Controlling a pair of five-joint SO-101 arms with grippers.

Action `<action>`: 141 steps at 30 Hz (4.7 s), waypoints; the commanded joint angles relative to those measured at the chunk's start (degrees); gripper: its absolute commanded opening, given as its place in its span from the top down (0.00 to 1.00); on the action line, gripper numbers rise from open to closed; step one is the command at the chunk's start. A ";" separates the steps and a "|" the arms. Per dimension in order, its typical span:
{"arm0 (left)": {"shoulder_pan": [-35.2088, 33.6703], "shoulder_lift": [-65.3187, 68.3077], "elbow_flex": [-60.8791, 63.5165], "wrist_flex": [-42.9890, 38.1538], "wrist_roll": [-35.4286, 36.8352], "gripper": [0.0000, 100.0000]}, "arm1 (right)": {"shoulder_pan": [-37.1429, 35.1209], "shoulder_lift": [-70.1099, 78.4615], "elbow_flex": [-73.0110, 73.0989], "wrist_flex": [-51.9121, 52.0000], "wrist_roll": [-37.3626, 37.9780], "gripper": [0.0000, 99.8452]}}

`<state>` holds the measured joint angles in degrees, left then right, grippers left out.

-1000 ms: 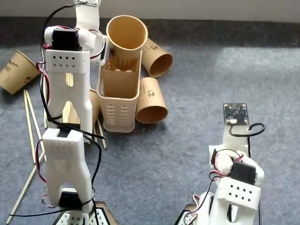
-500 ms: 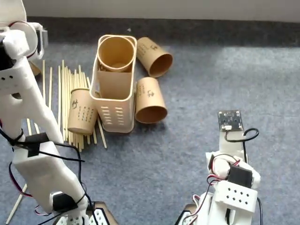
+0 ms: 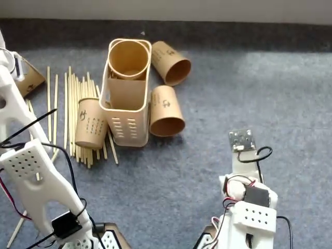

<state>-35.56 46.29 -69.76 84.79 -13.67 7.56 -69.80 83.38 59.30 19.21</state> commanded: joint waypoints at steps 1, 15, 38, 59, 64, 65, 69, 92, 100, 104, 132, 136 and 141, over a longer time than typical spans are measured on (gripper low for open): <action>2.24 0.04 -2.68 -3.96 -2.99 0.73 | -0.57 -0.75 -0.13 -1.01 0.62 0.75; 2.77 11.21 -1.36 -22.86 -12.92 0.73 | -0.57 -0.75 -0.13 -0.84 0.62 0.75; -4.53 12.79 -1.54 0.09 -9.67 0.73 | -0.92 -0.75 -0.31 -0.84 0.62 0.75; 5.14 3.30 -1.01 -24.53 9.93 0.73 | -0.92 -0.75 -0.22 -0.84 0.62 0.75; 3.65 15.87 -1.36 -33.76 3.87 0.73 | -0.84 -0.75 -0.13 -0.84 0.62 0.75; 2.42 17.89 -1.45 -33.85 3.16 0.73 | -0.84 -0.75 -0.13 -0.84 0.62 0.75; -3.74 18.24 -1.54 -30.42 2.64 0.73 | -0.92 -0.75 -0.40 -0.84 0.62 0.75; -10.15 -4.79 -1.10 -9.23 -9.93 0.79 | -2.77 -0.75 -0.04 -0.75 0.62 0.75; -12.18 -0.13 -1.10 -4.84 -4.66 0.77 | -2.68 -0.75 -0.04 -0.75 0.62 0.75; -13.32 4.97 -1.36 -4.04 -5.10 0.77 | -2.68 -0.75 -0.04 -0.75 0.62 0.75; -9.10 2.86 -0.92 -11.43 2.64 0.77 | -2.77 -0.75 -0.04 -0.75 0.62 0.75; -9.89 9.54 -1.27 -12.22 2.02 0.77 | -2.77 -0.75 -0.04 -0.75 0.62 0.75; -12.88 13.85 -1.45 -10.46 -2.02 0.77 | -3.03 -0.75 -0.04 -0.75 0.62 0.75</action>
<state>-46.46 59.91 -70.73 73.10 -14.11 5.10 -69.80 83.56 59.21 19.21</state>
